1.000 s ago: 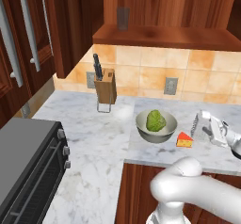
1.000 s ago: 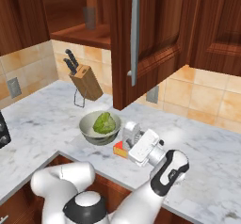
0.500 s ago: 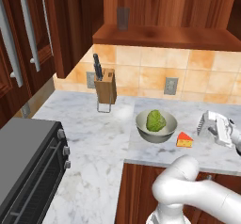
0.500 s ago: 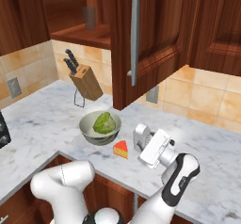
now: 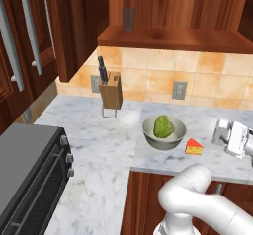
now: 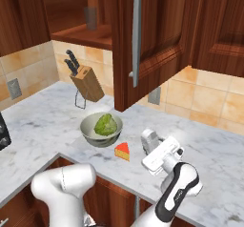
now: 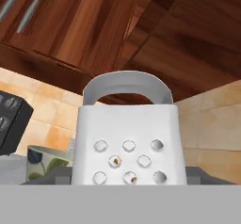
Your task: Pick the cheese from the fridge and the cheese grater from the cabinet and place them next to the salad bowl.
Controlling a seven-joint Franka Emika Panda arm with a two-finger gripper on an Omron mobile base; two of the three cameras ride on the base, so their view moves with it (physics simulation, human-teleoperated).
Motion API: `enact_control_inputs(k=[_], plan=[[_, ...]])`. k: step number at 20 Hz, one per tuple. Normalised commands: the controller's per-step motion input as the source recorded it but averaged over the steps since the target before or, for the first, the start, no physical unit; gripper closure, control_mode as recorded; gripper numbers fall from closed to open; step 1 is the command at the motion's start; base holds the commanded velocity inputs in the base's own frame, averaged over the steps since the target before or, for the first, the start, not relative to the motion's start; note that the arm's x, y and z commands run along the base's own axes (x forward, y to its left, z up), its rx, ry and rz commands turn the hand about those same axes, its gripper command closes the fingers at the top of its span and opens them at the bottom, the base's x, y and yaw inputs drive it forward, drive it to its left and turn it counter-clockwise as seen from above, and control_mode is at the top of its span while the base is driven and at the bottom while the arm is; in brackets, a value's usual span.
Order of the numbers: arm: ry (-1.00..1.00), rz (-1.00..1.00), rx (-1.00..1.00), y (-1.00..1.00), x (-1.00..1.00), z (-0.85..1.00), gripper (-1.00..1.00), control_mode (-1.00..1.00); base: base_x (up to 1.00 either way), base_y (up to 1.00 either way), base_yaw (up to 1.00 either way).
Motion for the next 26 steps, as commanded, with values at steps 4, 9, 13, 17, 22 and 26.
enact_control_inputs(k=[4, 9, 13, 17, 22, 26], plan=[[0.12, -0.03, 0.03, 0.03, 0.00, -0.39, 1.00, -1.00, 0.00, 0.00, 0.00], [0.30, 0.00, 0.00, 0.00, 0.03, -0.26, 1.00, -1.00, 0.00, 0.00, 0.00], [0.32, 0.00, 0.00, -0.01, 0.13, -0.44, 1.00, -1.00, 0.00, 0.00, 0.00], [0.20, 0.00, 0.02, -0.21, 0.09, -0.56, 1.00, -1.00, 0.00, 0.00, 0.00], [0.04, 0.07, 0.20, -0.70, -0.35, -0.79, 1.00, -1.00, 0.00, 0.00, 0.00], [0.00, 0.11, 0.14, -0.51, -0.49, -0.80, -1.00, -1.00, 0.00, 0.00, 0.00]])
